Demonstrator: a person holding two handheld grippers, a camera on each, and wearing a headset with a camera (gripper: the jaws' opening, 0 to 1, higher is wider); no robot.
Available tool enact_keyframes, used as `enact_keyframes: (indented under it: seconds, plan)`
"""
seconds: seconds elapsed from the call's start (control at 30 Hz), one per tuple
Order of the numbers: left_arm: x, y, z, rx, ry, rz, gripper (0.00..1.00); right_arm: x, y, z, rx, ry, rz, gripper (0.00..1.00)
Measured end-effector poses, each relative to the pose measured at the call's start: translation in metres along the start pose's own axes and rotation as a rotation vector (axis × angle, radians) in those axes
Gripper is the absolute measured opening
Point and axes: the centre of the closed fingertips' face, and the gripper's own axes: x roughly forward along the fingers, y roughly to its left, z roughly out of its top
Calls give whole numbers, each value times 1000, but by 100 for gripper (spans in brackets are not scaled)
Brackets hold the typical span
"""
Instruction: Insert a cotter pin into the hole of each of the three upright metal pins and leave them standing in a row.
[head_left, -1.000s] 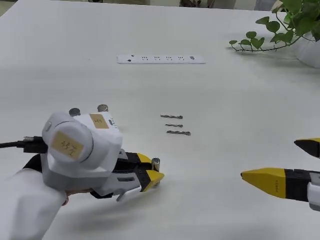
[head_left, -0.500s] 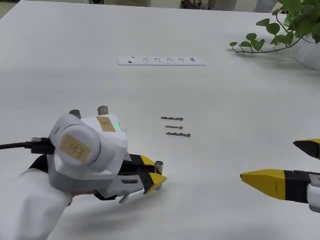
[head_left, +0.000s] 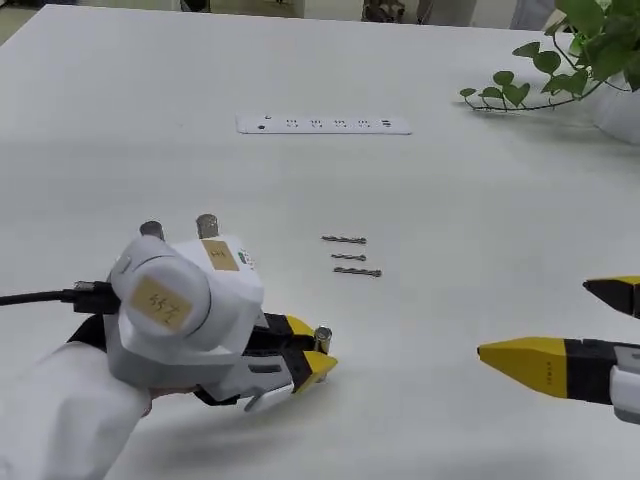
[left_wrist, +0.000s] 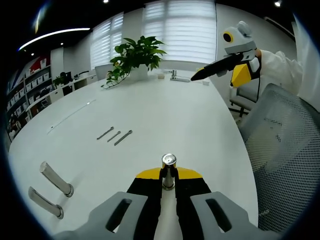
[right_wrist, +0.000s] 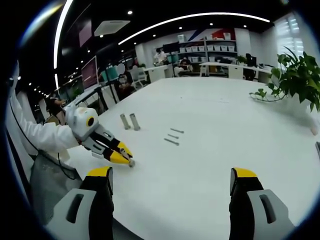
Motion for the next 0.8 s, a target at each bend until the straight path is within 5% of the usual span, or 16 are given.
enact_keyframes:
  seconds: [0.4,0.8]
  plan:
    - [-1,-1,4,-14,-11,0,8,-4,-1,0,-3,-4,-6,96]
    - [-26,-10,22,-54,-94,-51,52,-5,4,2,-16,-5,3,96]
